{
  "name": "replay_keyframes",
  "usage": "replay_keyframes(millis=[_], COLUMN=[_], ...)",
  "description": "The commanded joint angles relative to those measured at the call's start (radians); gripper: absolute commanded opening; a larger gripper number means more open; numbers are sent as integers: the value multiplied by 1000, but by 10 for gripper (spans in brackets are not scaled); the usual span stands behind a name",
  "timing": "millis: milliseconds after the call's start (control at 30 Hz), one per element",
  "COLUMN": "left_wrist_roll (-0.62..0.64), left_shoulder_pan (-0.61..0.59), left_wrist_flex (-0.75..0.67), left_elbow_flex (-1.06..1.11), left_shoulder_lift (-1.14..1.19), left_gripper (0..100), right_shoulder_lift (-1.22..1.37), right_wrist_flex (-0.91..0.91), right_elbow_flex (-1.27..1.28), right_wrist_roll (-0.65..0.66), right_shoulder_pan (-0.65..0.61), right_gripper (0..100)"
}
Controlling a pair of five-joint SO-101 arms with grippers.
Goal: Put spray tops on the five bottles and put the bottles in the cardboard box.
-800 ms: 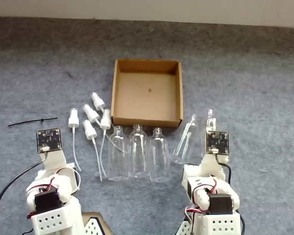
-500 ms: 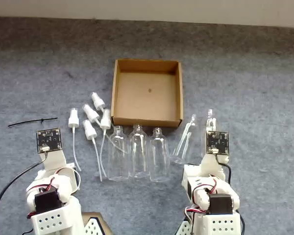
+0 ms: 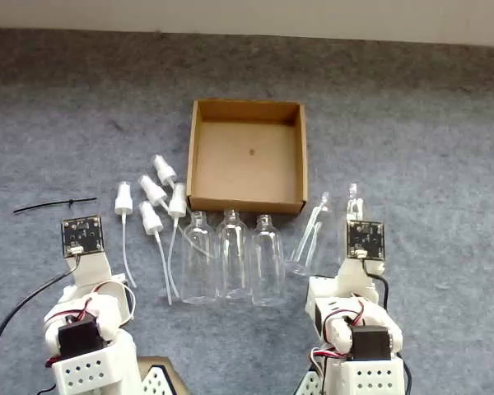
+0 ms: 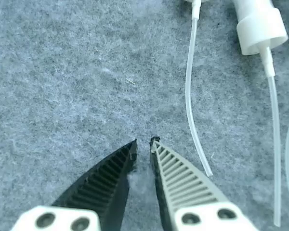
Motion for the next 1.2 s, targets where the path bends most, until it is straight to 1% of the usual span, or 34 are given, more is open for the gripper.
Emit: replay_keyframes(millis=[0, 167, 367, 567, 800, 833, 967, 1033, 1167], left_wrist_roll=[-2, -5, -5, -6, -9, -29, -215, -284, -394], left_shoulder_pan=[1, -4, -39, -42, -44, -44, -44, -44, -41], left_wrist_flex=[8, 2, -77, -184, -187, -186, -186, -181, -118], left_elbow_flex=[19, 19, 19, 19, 19, 19, 19, 19, 19], left_shoulder_lift=[-13, -16, -15, -15, -15, -15, -15, -13, -13], left_gripper=[63, 63, 63, 63, 66, 66, 66, 66, 66], right_shoulder_lift=[-10, -10, -10, -10, -10, -10, -10, -10, -10], right_wrist_flex=[7, 7, 7, 7, 7, 7, 7, 7, -15], right_elbow_flex=[153, 153, 153, 153, 153, 153, 150, 150, 111], right_wrist_roll=[8, 8, 8, 8, 8, 8, 8, 9, 9], right_shoulder_pan=[10, 10, 10, 10, 10, 10, 15, 15, 16], right_gripper=[5, 5, 5, 5, 5, 5, 9, 9, 10])
